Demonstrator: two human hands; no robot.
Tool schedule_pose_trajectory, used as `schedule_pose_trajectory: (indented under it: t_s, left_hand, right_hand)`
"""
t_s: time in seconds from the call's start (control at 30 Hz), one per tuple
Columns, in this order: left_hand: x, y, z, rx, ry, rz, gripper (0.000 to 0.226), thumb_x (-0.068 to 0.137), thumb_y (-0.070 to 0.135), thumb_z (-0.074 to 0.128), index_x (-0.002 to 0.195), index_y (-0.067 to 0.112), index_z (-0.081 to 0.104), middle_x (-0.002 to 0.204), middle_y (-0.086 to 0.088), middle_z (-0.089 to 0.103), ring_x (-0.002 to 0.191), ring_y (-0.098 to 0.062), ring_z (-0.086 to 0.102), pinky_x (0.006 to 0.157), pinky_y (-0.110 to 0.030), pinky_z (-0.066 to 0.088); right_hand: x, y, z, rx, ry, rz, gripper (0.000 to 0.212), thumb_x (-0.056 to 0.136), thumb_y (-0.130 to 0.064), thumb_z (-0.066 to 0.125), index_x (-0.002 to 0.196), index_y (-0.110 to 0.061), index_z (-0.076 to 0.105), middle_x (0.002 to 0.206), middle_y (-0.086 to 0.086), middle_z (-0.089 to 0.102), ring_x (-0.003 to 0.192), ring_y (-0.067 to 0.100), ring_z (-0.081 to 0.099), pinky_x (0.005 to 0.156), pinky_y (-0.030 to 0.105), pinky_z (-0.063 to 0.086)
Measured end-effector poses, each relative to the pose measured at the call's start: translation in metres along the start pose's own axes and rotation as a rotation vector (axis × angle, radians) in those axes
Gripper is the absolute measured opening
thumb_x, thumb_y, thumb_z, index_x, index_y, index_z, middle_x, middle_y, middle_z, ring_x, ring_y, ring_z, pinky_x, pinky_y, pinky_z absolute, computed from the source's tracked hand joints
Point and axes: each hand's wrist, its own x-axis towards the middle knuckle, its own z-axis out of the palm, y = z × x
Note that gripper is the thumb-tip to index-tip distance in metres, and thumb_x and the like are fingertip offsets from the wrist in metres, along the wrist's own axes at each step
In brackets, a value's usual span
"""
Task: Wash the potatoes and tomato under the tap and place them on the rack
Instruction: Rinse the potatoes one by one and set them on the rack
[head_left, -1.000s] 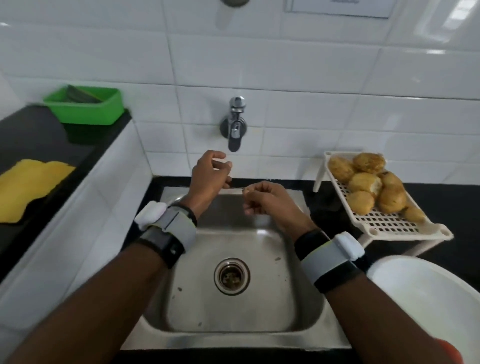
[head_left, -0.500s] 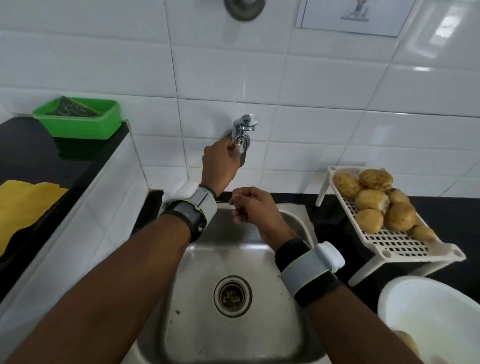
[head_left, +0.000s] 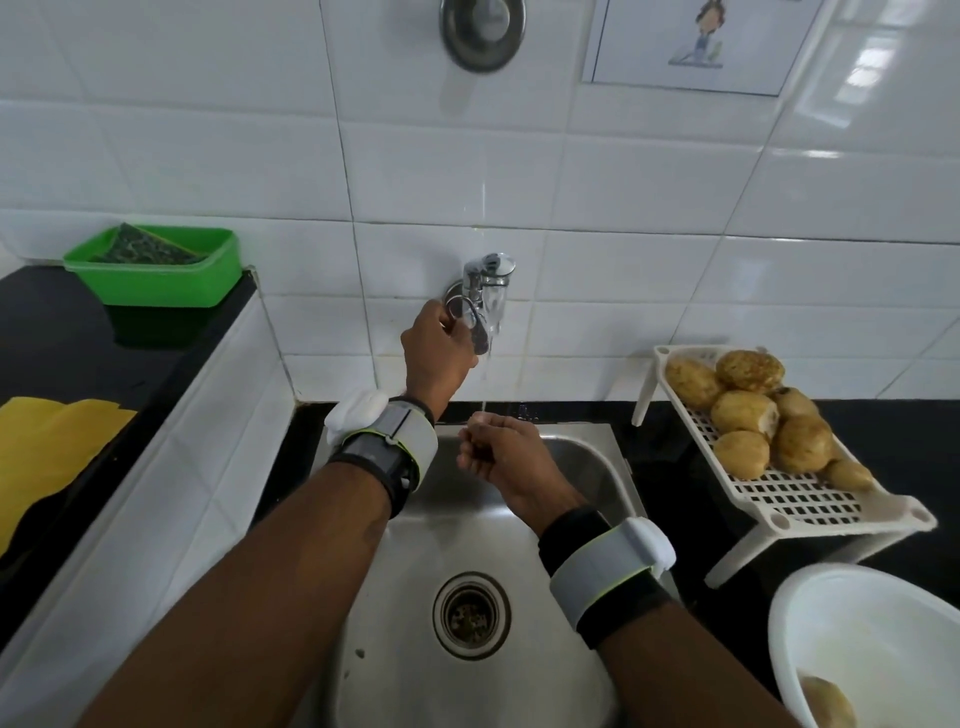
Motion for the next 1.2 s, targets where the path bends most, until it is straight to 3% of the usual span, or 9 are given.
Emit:
schedule_pose_trajectory:
  t_s: [0.07,0.23,0.33,0.43,0.5,0.63,0.8,1.07,1.2]
  left_hand:
    - [0.001,-0.002,0.000,0.060,0.008,0.045,0.012,0.094,0.014,0.054,0.086,0.007,0.051,0.084,-0.010,0.063,0.057,-0.018,0.060,0.056,-0.032,0.059]
    - [0.005,-0.007,0.001,0.146,-0.007,0.114,0.009,0.094,0.019,0.055,0.091,0.010,0.055,0.085,-0.004,0.064,0.080,-0.028,0.064,0.073,-0.042,0.058]
    - [0.005,-0.007,0.001,0.147,-0.012,0.111,0.011,0.094,0.019,0.055,0.095,0.008,0.057,0.090,-0.007,0.068,0.082,-0.028,0.063,0.076,-0.036,0.056]
    - [0.007,-0.010,0.003,0.160,0.017,0.127,0.013,0.094,0.018,0.054,0.095,0.005,0.057,0.091,-0.011,0.068,0.084,-0.030,0.062,0.077,-0.036,0.054]
    - [0.006,-0.010,0.003,0.153,0.015,0.127,0.014,0.095,0.018,0.054,0.096,0.005,0.057,0.092,-0.011,0.068,0.082,-0.029,0.062,0.077,-0.036,0.054]
    - [0.005,-0.010,0.004,0.159,0.029,0.152,0.013,0.096,0.015,0.052,0.098,0.004,0.058,0.091,-0.011,0.067,0.085,-0.031,0.063,0.074,-0.031,0.049]
    - [0.002,-0.010,0.004,0.154,0.035,0.198,0.019,0.097,0.017,0.050,0.108,0.006,0.061,0.094,-0.014,0.069,0.084,-0.033,0.064,0.078,-0.042,0.054]
    - [0.001,-0.010,0.003,0.156,0.028,0.218,0.025,0.096,0.012,0.050,0.119,0.010,0.061,0.098,-0.015,0.070,0.085,-0.031,0.065,0.079,-0.040,0.054]
    - [0.000,-0.010,0.004,0.163,0.021,0.230,0.026,0.097,0.011,0.051,0.121,0.010,0.060,0.099,-0.014,0.070,0.086,-0.031,0.065,0.080,-0.039,0.054]
  right_hand:
    - [-0.001,0.002,0.001,0.003,0.004,0.018,0.016,0.100,-0.009,0.049,0.090,-0.006,0.062,0.074,0.007,0.057,0.062,0.011,0.052,0.062,0.025,0.051]
    - [-0.002,0.001,0.006,-0.048,-0.008,0.035,0.027,0.103,-0.021,0.047,0.079,-0.012,0.056,0.063,0.000,0.046,0.045,0.006,0.037,0.041,0.018,0.031]
    - [-0.003,0.001,0.007,-0.079,-0.010,0.030,0.031,0.104,-0.028,0.043,0.080,-0.011,0.056,0.061,-0.002,0.045,0.048,0.007,0.035,0.043,0.020,0.028]
    - [-0.007,0.004,0.005,-0.160,-0.053,-0.007,0.017,0.101,-0.014,0.047,0.099,-0.002,0.060,0.067,0.002,0.049,0.051,0.007,0.042,0.048,0.020,0.037]
    - [-0.010,0.004,0.003,-0.183,-0.080,-0.024,0.014,0.100,-0.008,0.048,0.094,-0.002,0.059,0.066,0.003,0.047,0.048,0.005,0.042,0.045,0.018,0.036]
    - [-0.013,0.002,0.002,-0.201,-0.065,-0.006,0.033,0.103,-0.026,0.044,0.082,-0.008,0.061,0.058,-0.002,0.044,0.044,0.006,0.034,0.041,0.019,0.025]
    - [-0.009,0.003,0.005,-0.196,-0.061,-0.036,0.022,0.101,-0.012,0.048,0.111,0.000,0.062,0.081,0.004,0.058,0.055,0.006,0.048,0.051,0.020,0.045]
    - [-0.008,0.004,0.001,-0.200,-0.030,-0.057,0.034,0.104,-0.026,0.044,0.089,-0.005,0.066,0.064,-0.001,0.054,0.049,0.005,0.039,0.043,0.018,0.031]
    - [-0.006,0.005,0.001,-0.198,-0.043,-0.059,0.016,0.098,-0.006,0.050,0.110,-0.003,0.061,0.081,0.006,0.058,0.061,0.010,0.050,0.055,0.020,0.045]
